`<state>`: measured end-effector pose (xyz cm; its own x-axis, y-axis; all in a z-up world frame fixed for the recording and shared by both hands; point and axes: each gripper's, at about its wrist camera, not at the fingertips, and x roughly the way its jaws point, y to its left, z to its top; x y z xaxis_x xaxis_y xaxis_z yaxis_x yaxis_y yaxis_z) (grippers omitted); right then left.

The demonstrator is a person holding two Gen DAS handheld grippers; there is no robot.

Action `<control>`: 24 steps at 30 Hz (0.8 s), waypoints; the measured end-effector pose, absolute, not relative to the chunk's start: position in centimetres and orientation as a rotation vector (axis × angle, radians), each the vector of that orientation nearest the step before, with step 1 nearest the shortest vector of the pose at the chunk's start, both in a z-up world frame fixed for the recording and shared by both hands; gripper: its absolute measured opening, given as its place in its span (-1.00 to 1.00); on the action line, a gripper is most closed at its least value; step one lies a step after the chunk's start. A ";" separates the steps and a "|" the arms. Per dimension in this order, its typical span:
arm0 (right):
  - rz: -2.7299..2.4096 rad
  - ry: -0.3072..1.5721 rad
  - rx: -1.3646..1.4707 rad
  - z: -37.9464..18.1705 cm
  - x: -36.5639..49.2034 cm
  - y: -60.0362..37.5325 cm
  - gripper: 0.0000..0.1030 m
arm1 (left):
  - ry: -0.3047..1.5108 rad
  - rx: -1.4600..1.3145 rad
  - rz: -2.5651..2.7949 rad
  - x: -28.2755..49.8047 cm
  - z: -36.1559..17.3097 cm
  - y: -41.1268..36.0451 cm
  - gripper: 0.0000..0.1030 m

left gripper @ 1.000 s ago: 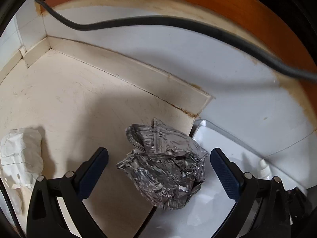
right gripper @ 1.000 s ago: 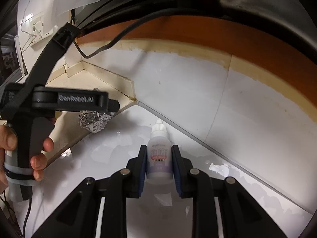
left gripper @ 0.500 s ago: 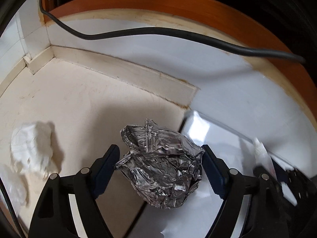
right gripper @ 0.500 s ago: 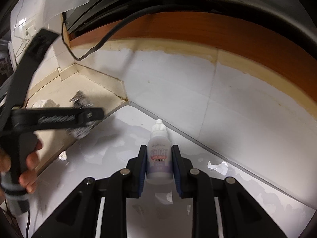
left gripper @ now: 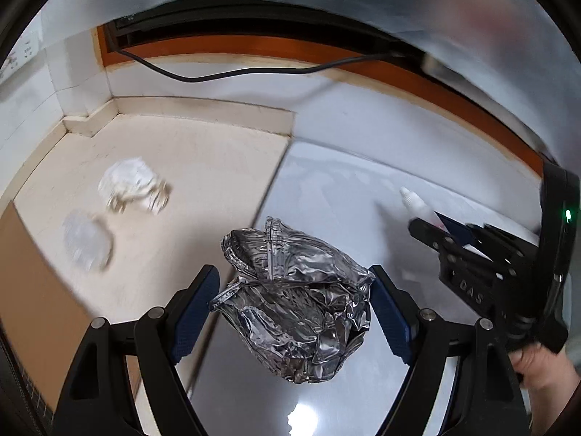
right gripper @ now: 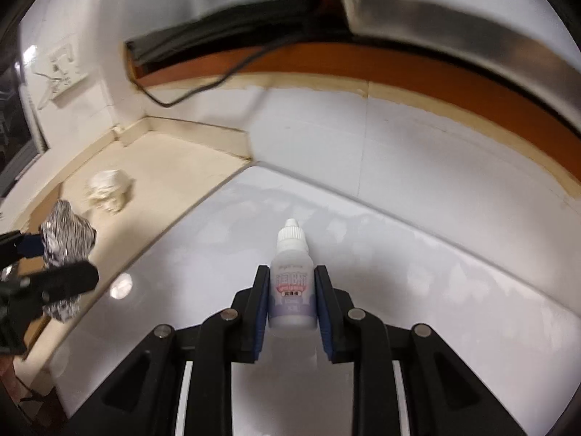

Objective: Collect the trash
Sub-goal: 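Carry the foil ball and dropper bottle down over the bin with both tools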

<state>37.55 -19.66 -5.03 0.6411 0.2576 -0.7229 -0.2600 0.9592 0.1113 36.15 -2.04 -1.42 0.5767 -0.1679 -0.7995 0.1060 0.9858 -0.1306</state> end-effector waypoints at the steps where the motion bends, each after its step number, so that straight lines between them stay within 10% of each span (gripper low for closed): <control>1: 0.308 0.818 0.007 -4.6 36.2 -19.4 -0.53 | 0.939 -0.073 -0.166 35.3 -1.0 -2.4 0.57; 24: 0.573 0.752 -0.013 -10.4 8.7 -12.1 -0.53 | 1.035 -0.237 -0.064 12.1 -14.2 2.7 0.57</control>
